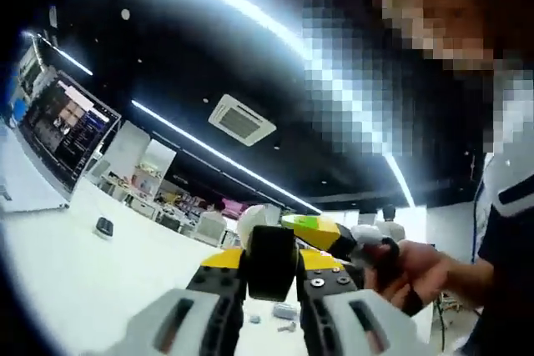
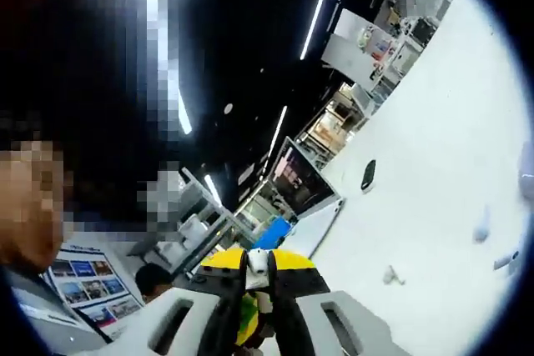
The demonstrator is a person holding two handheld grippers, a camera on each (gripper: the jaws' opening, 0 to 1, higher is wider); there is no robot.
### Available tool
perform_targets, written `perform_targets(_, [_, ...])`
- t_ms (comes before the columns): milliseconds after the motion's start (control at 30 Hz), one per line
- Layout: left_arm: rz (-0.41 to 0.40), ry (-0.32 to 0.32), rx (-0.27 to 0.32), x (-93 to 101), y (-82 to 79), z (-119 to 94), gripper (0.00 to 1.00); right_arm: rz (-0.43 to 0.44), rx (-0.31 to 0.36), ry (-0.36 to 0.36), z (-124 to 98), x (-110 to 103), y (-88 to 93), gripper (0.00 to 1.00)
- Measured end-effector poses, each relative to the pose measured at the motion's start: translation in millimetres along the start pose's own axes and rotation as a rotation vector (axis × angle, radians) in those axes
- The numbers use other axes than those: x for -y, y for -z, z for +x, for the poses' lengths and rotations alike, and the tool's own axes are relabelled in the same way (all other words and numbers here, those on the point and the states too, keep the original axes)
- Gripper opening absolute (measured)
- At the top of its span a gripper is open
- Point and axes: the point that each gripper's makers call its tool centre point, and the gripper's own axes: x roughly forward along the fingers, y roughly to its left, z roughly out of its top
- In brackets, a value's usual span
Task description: Pick up the earbuds from the table and place the earbuds into the earbud case
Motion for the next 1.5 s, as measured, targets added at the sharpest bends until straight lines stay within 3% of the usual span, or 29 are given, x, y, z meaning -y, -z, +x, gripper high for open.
perform_targets(200, [0.049, 0.042, -0.018, 6.2, 3.1, 0.2, 0.25, -0.005, -0.126, 0.015, 0.8, -5.6, 5.1, 0.10])
perform_targets(333, [0.142, 0.067, -0.076, 14.6, 13.1, 1.4, 0.27, -0.034, -0.209, 0.040, -0.3, -5.9, 8.8, 0.10])
perform_targets(433, [0.168, 0.071, -0.090, 19.1, 15.7, 2.8, 0.28, -0.049, -0.253, 0.060, -1.2, -4.1, 10.2, 0.10])
perform_targets(567, [0.276, 0.063, -0.157, 17.6, 23.8, 2.8, 0.28, -0.097, -0.313, 0.086, -3.6, 0.3, 12.8, 0.10])
perform_targets(700, [0.456, 0.048, -0.235, 15.2, 32.2, 2.7, 0.28, -0.135, -0.347, 0.094, -2.0, 1.5, 13.0, 0.10])
perform_targets(767, [0.487, 0.085, -0.287, 20.1, 41.1, 2.4, 0.28, -0.127, -0.351, 0.092, -0.9, 5.1, 15.4, 0.10])
perform_targets(833, [0.478, 0.103, -0.326, 23.3, 49.0, 1.9, 0.28, -0.116, -0.346, 0.100, -2.0, 11.6, 20.0, 0.10])
perform_targets(900, [0.450, 0.082, -0.375, 18.5, 57.6, -2.0, 0.28, -0.096, -0.348, 0.109, -4.6, 19.3, 24.4, 0.10])
perform_targets(1033, [0.313, 0.089, -0.510, 13.3, 80.1, -14.1, 0.28, -0.041, -0.350, 0.157, -13.7, 43.1, 38.7, 0.10])
perform_targets(1167, [0.224, 0.083, -0.583, 9.9, 91.9, -22.0, 0.28, -0.002, -0.352, 0.179, -20.6, 58.4, 51.0, 0.10])
perform_targets(1300, [0.197, 0.081, -0.629, 6.7, 98.2, -24.1, 0.31, 0.001, -0.348, 0.210, -25.4, 67.1, 56.9, 0.10])
perform_targets(1400, [0.202, 0.084, -0.648, 5.1, 101.8, -22.5, 0.38, -0.008, -0.347, 0.220, -24.6, 70.8, 56.1, 0.10])
perform_targets(1500, [0.203, 0.073, -0.742, 1.6, 116.8, -28.4, 0.55, -0.011, -0.368, 0.223, -24.6, 73.0, 64.0, 0.10])
